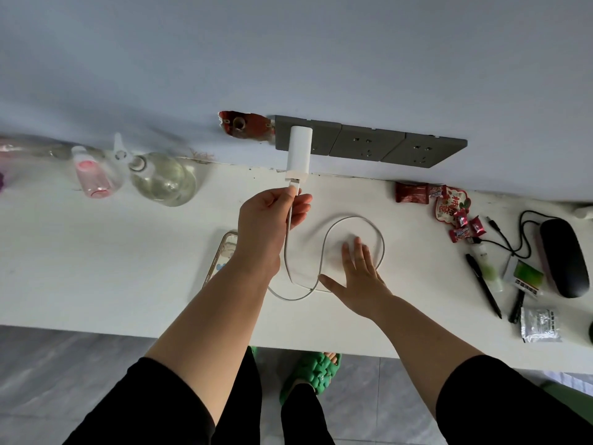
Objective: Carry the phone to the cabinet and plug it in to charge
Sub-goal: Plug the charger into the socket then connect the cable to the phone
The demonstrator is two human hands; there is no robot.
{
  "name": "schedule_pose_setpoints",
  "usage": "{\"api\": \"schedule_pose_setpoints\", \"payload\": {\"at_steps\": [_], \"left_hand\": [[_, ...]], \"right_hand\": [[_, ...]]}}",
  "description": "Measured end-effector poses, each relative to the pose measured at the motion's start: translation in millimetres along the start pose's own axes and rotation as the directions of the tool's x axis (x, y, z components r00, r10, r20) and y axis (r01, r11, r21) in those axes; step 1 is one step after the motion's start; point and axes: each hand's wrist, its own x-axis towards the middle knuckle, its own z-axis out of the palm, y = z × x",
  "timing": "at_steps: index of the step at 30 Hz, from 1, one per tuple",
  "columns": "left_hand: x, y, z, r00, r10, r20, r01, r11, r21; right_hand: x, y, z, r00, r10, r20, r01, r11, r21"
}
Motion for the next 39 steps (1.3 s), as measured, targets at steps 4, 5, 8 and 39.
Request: {"api": "schedule_pose_setpoints", "payload": {"at_steps": [4,5,8,39], "left_hand": [[0.0,1.9,2.4,1.000,-0.018,0.005,0.018,1.000,-0.008],[0.1,2.5,2.9,1.000,-0.020,0.002,0.020,1.000,-0.007],[0.9,4.9,4.0,1.000,-0.020,-0.003,0.020,1.000,0.012],[39.4,-79.3,-76.8,0.983,0.115,-0.141,0.042,0.610,0.792]], "right_hand": [[0.1,-0.7,-0.3,1.000,0.003,0.012,-0.003,1.000,-0.010],[0.1,-1.0,-0.3,1.000,0.004,0.013,-0.004,1.000,-0.011],[0.0,-1.5,-0.2,1.000,0.004,0.011,-0.004,1.000,-0.016],[3.9,-1.7,3.1,1.000,0.017,-0.003,-0.017,0.998,-0.060]]}}
